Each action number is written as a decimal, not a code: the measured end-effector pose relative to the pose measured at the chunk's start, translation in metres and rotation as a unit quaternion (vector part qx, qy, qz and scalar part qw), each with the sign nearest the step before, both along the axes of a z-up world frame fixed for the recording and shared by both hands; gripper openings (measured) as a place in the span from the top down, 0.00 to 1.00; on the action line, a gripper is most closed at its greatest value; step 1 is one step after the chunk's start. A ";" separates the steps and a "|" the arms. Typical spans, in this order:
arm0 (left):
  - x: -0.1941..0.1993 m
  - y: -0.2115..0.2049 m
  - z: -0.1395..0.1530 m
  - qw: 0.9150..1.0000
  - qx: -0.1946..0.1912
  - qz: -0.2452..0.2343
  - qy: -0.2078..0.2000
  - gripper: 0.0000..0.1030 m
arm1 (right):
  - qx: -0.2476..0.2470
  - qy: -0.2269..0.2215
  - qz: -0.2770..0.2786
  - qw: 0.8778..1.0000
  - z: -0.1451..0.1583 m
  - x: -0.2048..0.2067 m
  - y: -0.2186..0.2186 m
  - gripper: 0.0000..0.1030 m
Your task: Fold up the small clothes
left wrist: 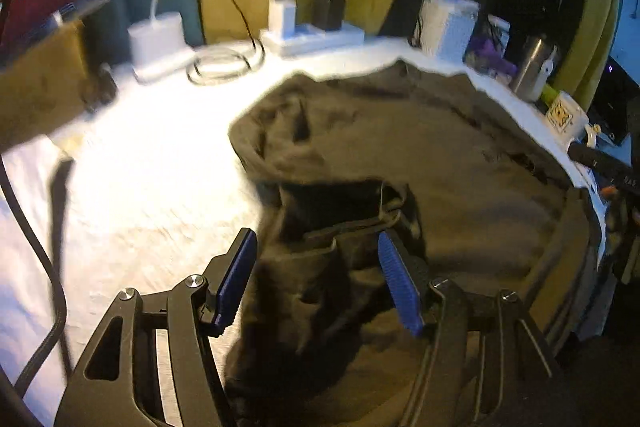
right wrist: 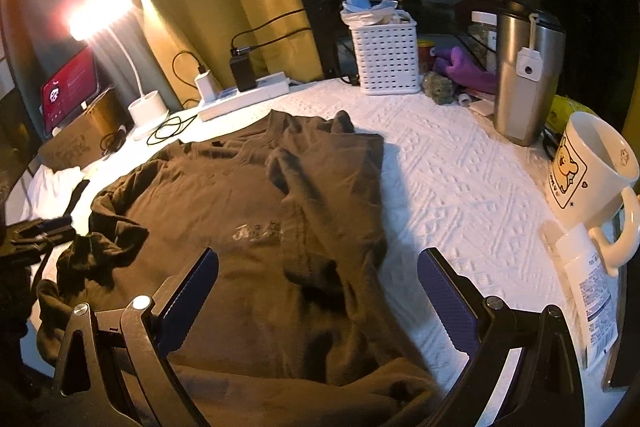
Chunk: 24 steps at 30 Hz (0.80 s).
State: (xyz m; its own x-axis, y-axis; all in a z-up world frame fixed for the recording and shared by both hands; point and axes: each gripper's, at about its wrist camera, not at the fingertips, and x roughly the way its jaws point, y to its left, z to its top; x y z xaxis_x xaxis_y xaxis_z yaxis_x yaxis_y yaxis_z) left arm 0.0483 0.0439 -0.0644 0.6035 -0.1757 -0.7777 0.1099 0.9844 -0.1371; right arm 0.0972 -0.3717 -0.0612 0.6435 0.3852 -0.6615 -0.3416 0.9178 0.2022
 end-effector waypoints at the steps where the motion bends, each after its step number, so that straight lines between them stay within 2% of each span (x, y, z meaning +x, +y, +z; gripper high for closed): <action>1: 0.001 0.000 -0.004 1.000 -0.005 -0.002 0.007 0.39 | -0.001 0.000 -0.001 1.000 0.000 0.000 0.001 0.03; 4: -0.010 -0.005 -0.003 1.000 -0.006 -0.013 -0.006 0.39 | -0.003 0.000 -0.006 1.000 0.001 -0.002 -0.001 0.03; 6: -0.020 -0.012 0.001 0.999 -0.007 -0.040 -0.018 0.40 | -0.004 0.004 -0.010 1.000 -0.001 -0.001 -0.003 0.03; 9: -0.028 -0.022 -0.003 0.997 -0.013 -0.071 -0.001 0.51 | -0.004 0.010 -0.012 1.000 -0.006 0.000 -0.005 0.03; 10: -0.030 -0.024 -0.005 0.997 -0.012 -0.073 0.005 0.51 | -0.004 0.011 -0.011 1.000 -0.007 -0.001 -0.004 0.03; 12: -0.032 -0.023 -0.004 0.998 0.003 -0.060 0.001 0.51 | -0.004 0.012 -0.008 1.000 -0.008 -0.002 -0.003 0.03; 15: -0.032 -0.010 0.006 0.999 0.000 -0.030 -0.019 0.51 | -0.006 0.012 -0.008 1.000 -0.008 -0.003 -0.004 0.03; 17: -0.028 0.000 0.009 0.999 0.016 -0.004 -0.032 0.50 | -0.005 0.013 -0.010 1.000 -0.009 -0.003 -0.006 0.03; 19: -0.022 0.007 0.005 0.999 0.022 0.008 -0.024 0.50 | -0.003 0.015 -0.013 1.000 -0.011 -0.003 -0.007 0.03; 24: -0.015 0.007 -0.012 1.000 0.019 -0.015 -0.002 0.51 | -0.004 0.018 -0.014 1.000 -0.014 -0.004 -0.008 0.03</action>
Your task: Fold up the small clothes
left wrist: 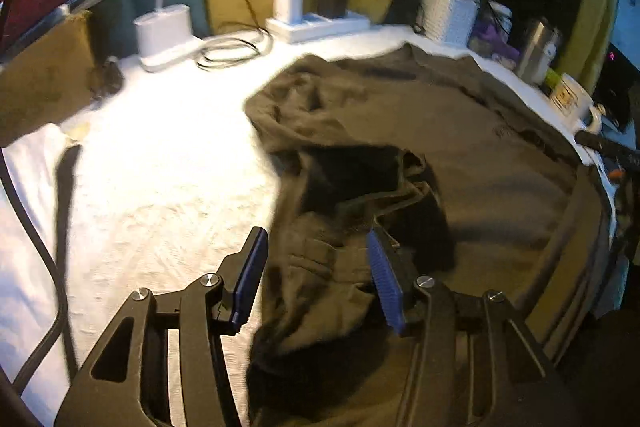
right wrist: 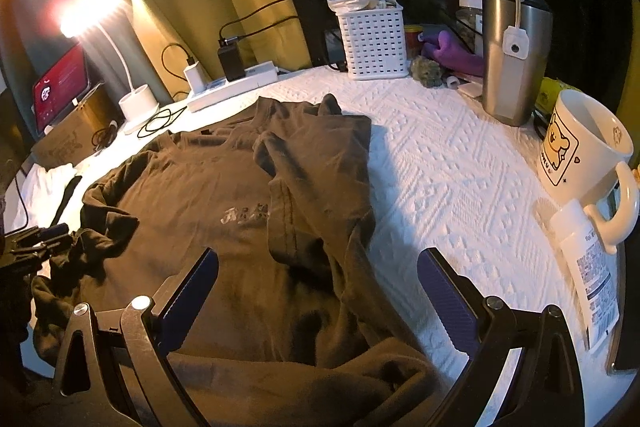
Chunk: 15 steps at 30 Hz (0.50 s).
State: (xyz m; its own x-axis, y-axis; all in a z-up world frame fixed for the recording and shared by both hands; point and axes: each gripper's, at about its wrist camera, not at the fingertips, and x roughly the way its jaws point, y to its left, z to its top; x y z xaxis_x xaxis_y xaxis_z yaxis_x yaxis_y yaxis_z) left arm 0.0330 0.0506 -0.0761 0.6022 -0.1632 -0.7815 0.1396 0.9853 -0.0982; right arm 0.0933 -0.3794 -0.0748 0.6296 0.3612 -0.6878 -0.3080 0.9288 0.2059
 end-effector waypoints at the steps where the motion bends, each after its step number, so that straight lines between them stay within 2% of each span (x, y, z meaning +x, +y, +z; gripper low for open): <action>1: -0.002 -0.002 -0.001 1.000 -0.002 -0.008 0.000 0.60 | 0.000 0.000 0.000 1.000 0.000 0.000 0.000 0.03; 3: -0.006 -0.008 -0.002 1.000 -0.001 -0.024 0.001 0.82 | 0.000 0.002 -0.001 1.000 -0.002 0.001 -0.001 0.03; 6: -0.013 -0.017 0.000 0.999 0.003 -0.044 0.003 0.87 | 0.000 0.005 -0.001 1.000 -0.004 0.001 -0.001 0.03; 8: -0.020 -0.026 0.003 0.998 -0.002 -0.064 0.002 0.87 | 0.000 0.005 0.000 1.000 -0.005 0.001 0.000 0.03; 11: -0.026 -0.039 0.000 0.995 -0.014 -0.101 0.022 0.87 | 0.001 0.007 0.000 1.000 -0.006 0.001 0.000 0.03; 15: -0.031 -0.050 0.000 0.991 -0.017 -0.126 0.041 0.87 | 0.001 0.009 0.000 1.000 -0.008 0.001 0.000 0.03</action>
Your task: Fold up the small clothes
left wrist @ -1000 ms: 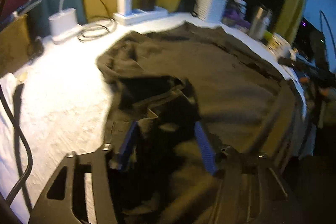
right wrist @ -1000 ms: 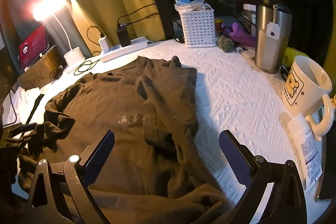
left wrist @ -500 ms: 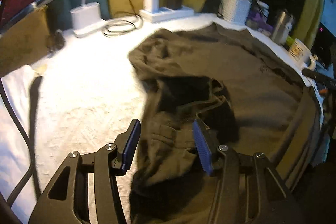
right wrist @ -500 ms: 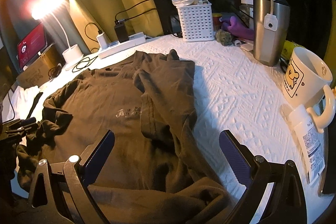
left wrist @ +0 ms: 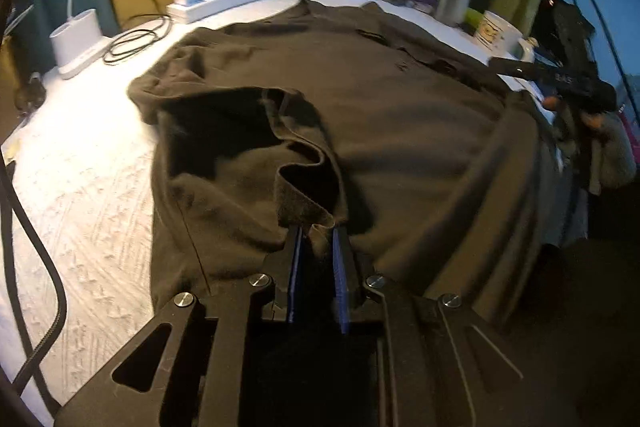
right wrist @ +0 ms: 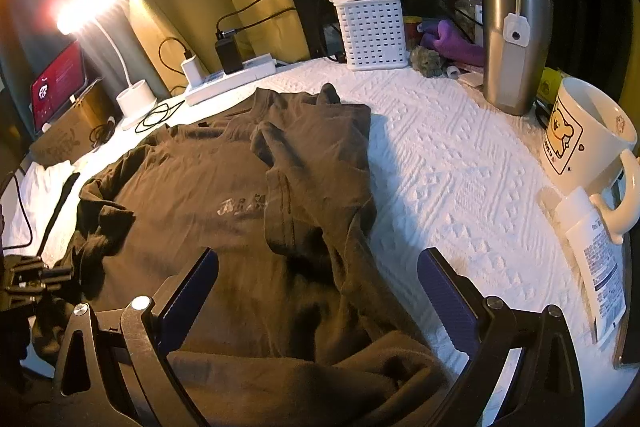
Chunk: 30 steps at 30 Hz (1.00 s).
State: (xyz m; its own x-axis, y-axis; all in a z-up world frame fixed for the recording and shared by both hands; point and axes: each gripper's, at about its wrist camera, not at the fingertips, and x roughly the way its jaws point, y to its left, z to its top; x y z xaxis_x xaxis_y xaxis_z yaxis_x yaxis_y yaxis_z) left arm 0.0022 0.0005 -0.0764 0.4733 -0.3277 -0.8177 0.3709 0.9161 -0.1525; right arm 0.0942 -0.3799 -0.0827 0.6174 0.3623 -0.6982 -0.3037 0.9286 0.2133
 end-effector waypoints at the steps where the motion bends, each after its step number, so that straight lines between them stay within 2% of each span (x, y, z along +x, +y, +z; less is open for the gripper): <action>1: -0.001 -0.001 0.003 1.000 -0.003 -0.002 0.001 0.86 | 0.000 0.000 -0.001 1.000 0.000 0.000 -0.001 0.03; 6: -0.001 0.002 0.034 0.999 -0.041 -0.011 -0.029 0.84 | 0.002 0.000 -0.007 1.000 -0.001 -0.001 -0.006 0.03; 8: 0.010 0.003 0.043 0.998 -0.040 0.004 -0.046 0.74 | 0.004 -0.001 -0.007 1.000 -0.001 -0.002 -0.007 0.03; 9: 0.018 0.005 0.044 0.998 -0.035 0.018 -0.049 0.65 | 0.004 -0.001 -0.007 1.000 -0.001 -0.002 -0.007 0.03; 10: 0.025 0.005 0.044 0.998 -0.033 0.027 -0.048 0.62 | 0.005 -0.001 -0.006 1.000 -0.001 -0.002 -0.007 0.03; 14: 0.069 0.001 0.022 0.997 -0.005 0.074 -0.015 0.62 | 0.007 0.000 -0.008 1.000 -0.001 -0.003 -0.011 0.03; 16: 0.084 -0.004 0.007 0.997 0.003 0.080 0.003 0.62 | 0.008 0.001 -0.013 1.000 -0.001 -0.002 -0.015 0.03; 19: 0.096 -0.016 -0.010 0.997 -0.004 0.065 0.032 0.61 | 0.008 0.003 -0.023 1.000 -0.003 -0.001 -0.023 0.03; 20: 0.095 -0.023 -0.009 0.998 -0.001 0.055 0.026 0.61 | 0.007 0.005 -0.026 1.000 -0.004 -0.001 -0.026 0.03; 22: 0.089 -0.033 -0.003 0.999 -0.030 0.018 0.034 0.61 | 0.007 0.008 -0.030 1.000 -0.006 0.000 -0.029 0.03; 23: 0.085 -0.035 0.003 0.998 -0.048 -0.005 0.032 0.61 | 0.006 0.009 -0.031 0.999 -0.007 0.001 -0.030 0.03; 24: 0.080 -0.036 0.011 0.998 -0.050 -0.015 0.019 0.60 | 0.006 0.010 -0.031 0.999 -0.008 0.001 -0.030 0.03; 25: 0.076 -0.035 0.019 0.999 -0.042 -0.018 0.001 0.60 | 0.007 0.010 -0.030 0.999 -0.008 0.002 -0.030 0.03; 27: 0.073 -0.022 0.032 0.999 -0.008 0.003 -0.033 0.60 | 0.007 0.009 -0.027 1.000 -0.009 0.002 -0.029 0.03; 30: 0.081 0.016 0.030 0.996 0.031 0.080 -0.036 0.60 | 0.006 0.011 -0.023 1.000 -0.011 0.005 -0.026 0.03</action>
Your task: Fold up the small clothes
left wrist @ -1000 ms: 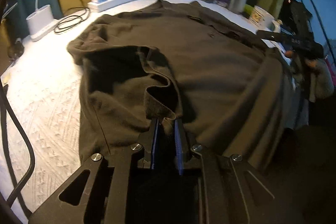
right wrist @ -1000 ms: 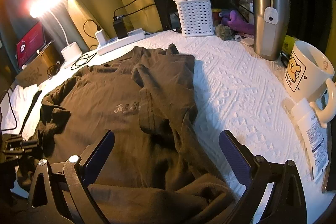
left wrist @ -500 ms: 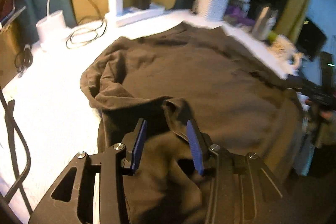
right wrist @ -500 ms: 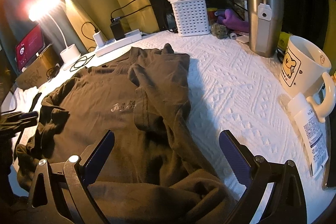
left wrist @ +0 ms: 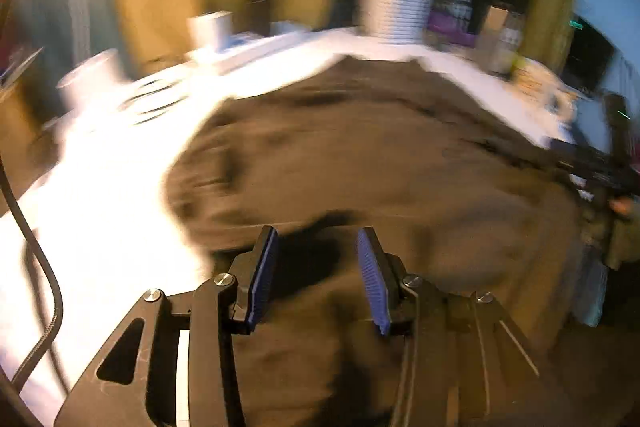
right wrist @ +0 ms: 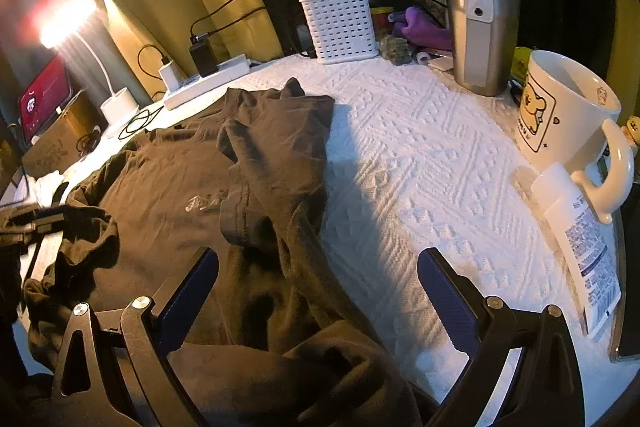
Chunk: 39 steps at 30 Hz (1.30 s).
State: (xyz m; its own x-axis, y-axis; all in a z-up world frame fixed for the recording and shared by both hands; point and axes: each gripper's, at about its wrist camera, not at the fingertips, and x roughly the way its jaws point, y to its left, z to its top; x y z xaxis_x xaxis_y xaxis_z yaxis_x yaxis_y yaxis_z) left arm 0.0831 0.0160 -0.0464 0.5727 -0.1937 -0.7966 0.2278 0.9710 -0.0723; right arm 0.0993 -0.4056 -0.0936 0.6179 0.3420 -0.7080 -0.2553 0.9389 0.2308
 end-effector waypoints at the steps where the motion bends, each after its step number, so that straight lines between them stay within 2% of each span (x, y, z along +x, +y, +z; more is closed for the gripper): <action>1: 0.004 0.013 -0.006 1.000 0.009 0.029 0.008 0.60 | 0.000 0.000 0.002 1.000 0.000 0.001 0.002 0.03; 4: 0.007 0.037 -0.020 0.998 0.010 0.063 0.027 0.60 | -0.002 0.001 0.007 1.000 0.000 0.003 0.007 0.03; 5: 0.009 0.038 -0.027 0.997 0.003 0.060 0.038 0.59 | -0.004 0.001 0.008 1.000 0.000 0.003 0.008 0.03; 7: 0.011 0.033 -0.034 0.998 -0.005 0.045 0.044 0.49 | -0.007 0.002 0.010 1.000 0.000 0.004 0.011 0.03; 12: 0.024 0.025 -0.038 0.999 -0.015 0.031 0.030 0.49 | -0.012 -0.001 0.015 1.000 0.004 0.008 0.016 0.03; 13: 0.028 0.027 -0.038 0.999 -0.016 0.035 0.026 0.51 | -0.014 -0.001 0.016 1.000 0.004 0.009 0.017 0.03; 14: 0.030 0.031 -0.037 0.999 -0.018 0.033 0.017 0.58 | -0.016 -0.001 0.017 1.000 0.005 0.010 0.018 0.03; 15: 0.033 0.033 -0.035 0.999 -0.016 0.028 0.013 0.79 | -0.018 -0.001 0.017 1.000 0.005 0.010 0.018 0.03; 16: 0.036 0.035 -0.034 1.000 -0.008 0.029 0.010 0.88 | -0.020 0.000 0.017 1.000 0.006 0.012 0.019 0.03; 19: 0.040 0.045 -0.030 0.999 0.017 0.040 -0.008 0.92 | -0.027 0.001 0.017 0.999 0.006 0.019 0.021 0.03; 23: 0.053 0.061 -0.039 0.999 0.022 0.050 -0.003 0.92 | -0.033 0.000 0.026 0.999 0.009 0.029 0.032 0.03; 26: 0.052 0.057 -0.042 0.998 0.047 0.043 -0.008 0.91 | -0.036 -0.004 0.036 0.999 0.012 0.034 0.043 0.03; 27: 0.052 0.058 -0.042 0.997 0.053 0.049 -0.010 0.86 | -0.037 -0.006 0.040 0.999 0.013 0.035 0.046 0.03; 29: 0.048 0.061 -0.040 0.996 0.062 0.068 -0.011 0.84 | -0.037 -0.007 0.042 0.998 0.013 0.036 0.051 0.03; 31: 0.042 0.056 -0.037 0.993 0.086 0.081 -0.019 0.78 | -0.041 -0.007 0.041 0.998 0.012 0.036 0.052 0.03; 34: 0.025 0.045 -0.025 0.987 0.115 0.105 -0.040 0.74 | -0.051 -0.007 0.033 0.998 0.010 0.035 0.048 0.03; 37: 0.007 0.030 -0.010 0.985 0.126 0.097 -0.067 0.74 | -0.055 -0.006 0.022 0.998 0.010 0.034 0.042 0.03; 39: -0.002 0.018 -0.007 0.986 0.133 0.076 -0.070 0.74 | -0.055 -0.007 0.018 0.998 0.011 0.032 0.037 0.03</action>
State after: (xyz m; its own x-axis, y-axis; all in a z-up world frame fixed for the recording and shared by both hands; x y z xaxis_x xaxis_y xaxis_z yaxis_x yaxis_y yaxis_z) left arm 0.0810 0.0335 -0.0529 0.6875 0.1076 -0.7182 0.0685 0.9749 0.2117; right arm 0.1311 -0.3681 -0.0830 0.6165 0.2837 -0.7344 -0.2909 0.9489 0.1224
